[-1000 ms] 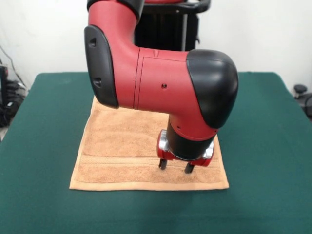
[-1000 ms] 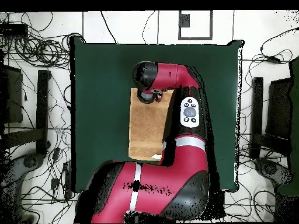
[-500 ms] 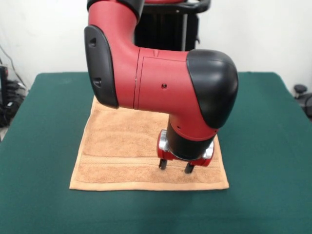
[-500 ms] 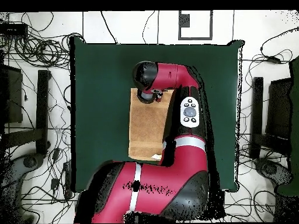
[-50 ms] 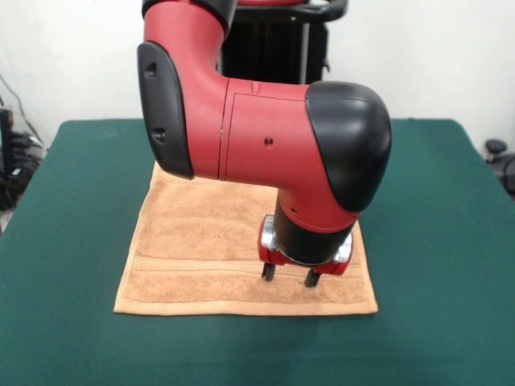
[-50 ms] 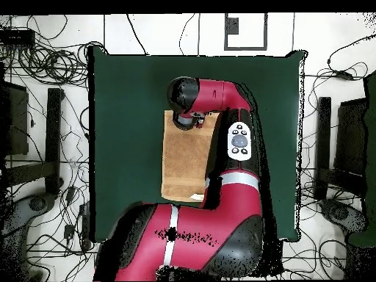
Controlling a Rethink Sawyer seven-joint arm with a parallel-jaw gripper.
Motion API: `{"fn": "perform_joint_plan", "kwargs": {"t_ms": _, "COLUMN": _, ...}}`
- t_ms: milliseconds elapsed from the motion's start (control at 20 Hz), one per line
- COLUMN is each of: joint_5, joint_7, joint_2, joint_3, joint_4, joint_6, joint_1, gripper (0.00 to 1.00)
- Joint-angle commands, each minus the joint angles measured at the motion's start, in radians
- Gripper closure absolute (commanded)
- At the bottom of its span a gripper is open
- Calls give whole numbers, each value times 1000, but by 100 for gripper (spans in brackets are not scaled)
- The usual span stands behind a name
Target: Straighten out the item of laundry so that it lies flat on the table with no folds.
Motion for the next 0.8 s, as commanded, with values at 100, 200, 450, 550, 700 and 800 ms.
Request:
{"fn": "perform_joint_plan", "kwargs": {"t_ms": 100, "joint_5": 34, "joint_7": 214, "joint_2": -11, "joint_3": 42, "joint_4": -9, "joint_6": -224, "joint_1": -19, "gripper": 0}}
{"fn": "perform_joint_plan", "kwargs": {"t_ms": 200, "joint_5": 37, "joint_7": 211, "joint_2": -14, "joint_3": 41, "joint_4": -10, "joint_6": -221, "joint_1": -21, "gripper": 0}}
{"fn": "perform_joint_plan", "kwargs": {"t_ms": 450, "joint_5": 44, "joint_7": 212, "joint_2": -15, "joint_3": 38, "joint_4": -13, "joint_6": -218, "joint_1": -21, "gripper": 0}}
{"fn": "perform_joint_plan", "kwargs": {"t_ms": 550, "joint_5": 47, "joint_7": 213, "joint_2": -12, "joint_3": 36, "joint_4": -19, "joint_6": -216, "joint_1": -21, "gripper": 0}}
{"fn": "perform_joint_plan", "kwargs": {"t_ms": 700, "joint_5": 51, "joint_7": 215, "joint_2": -13, "joint_3": 33, "joint_4": -17, "joint_6": -218, "joint_1": -19, "gripper": 0}}
{"fn": "perform_joint_plan", "kwargs": {"t_ms": 800, "joint_5": 53, "joint_7": 216, "joint_2": -13, "joint_3": 32, "joint_4": -12, "joint_6": -223, "joint_1": -20, "gripper": 0}}
